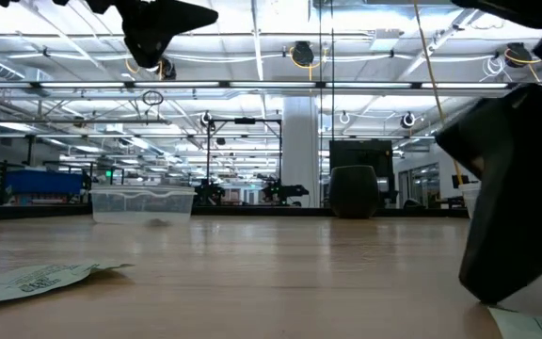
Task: Pick and place Stevia / Truvia into bins
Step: Put the white stevia packet into the transparent circular container
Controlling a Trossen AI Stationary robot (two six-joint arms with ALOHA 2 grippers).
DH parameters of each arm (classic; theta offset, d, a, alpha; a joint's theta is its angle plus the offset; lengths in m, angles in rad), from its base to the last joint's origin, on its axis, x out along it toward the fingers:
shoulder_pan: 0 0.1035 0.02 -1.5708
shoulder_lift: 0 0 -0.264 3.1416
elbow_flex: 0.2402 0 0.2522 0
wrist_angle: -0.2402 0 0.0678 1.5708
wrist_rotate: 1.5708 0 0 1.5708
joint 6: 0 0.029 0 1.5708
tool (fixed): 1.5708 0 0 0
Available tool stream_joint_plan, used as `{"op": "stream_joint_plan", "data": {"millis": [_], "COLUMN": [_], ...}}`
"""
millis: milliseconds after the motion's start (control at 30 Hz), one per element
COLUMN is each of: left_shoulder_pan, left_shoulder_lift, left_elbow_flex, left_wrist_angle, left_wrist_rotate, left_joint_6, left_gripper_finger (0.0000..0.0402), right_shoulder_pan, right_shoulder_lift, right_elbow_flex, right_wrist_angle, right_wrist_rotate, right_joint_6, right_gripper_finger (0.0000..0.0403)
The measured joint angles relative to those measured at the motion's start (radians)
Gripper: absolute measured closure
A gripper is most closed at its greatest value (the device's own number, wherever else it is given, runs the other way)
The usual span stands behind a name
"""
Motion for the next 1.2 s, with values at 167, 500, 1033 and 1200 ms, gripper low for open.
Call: {"op": "stream_joint_plan", "data": {"millis": [167,500,1033,1200], "left_shoulder_pan": [-0.021,-0.025,-0.027,-0.027], "left_shoulder_lift": [0.0,0.0,0.0,0.0], "left_elbow_flex": [0.0,0.0,0.0,0.0], "left_wrist_angle": [-0.009,-0.016,-0.016,-0.016], "left_wrist_rotate": [0.0,-0.001,-0.004,-0.004], "left_joint_6": [0.014,0.028,0.02,0.016], "left_gripper_finger": [0.0119,0.0119,0.0119,0.0119], "right_shoulder_pan": [0.01,0.036,0.036,0.024], "right_shoulder_lift": [0.033,0.095,0.074,-0.003], "right_elbow_flex": [0.004,0.004,0.0,-0.004], "right_wrist_angle": [0.003,-0.132,-0.199,-0.22], "right_wrist_rotate": [0.004,0.013,0.057,0.142], "right_joint_6": [0.068,0.067,-0.005,-0.127], "right_gripper_finger": [0.0192,0.0211,0.0352,0.0364]}}
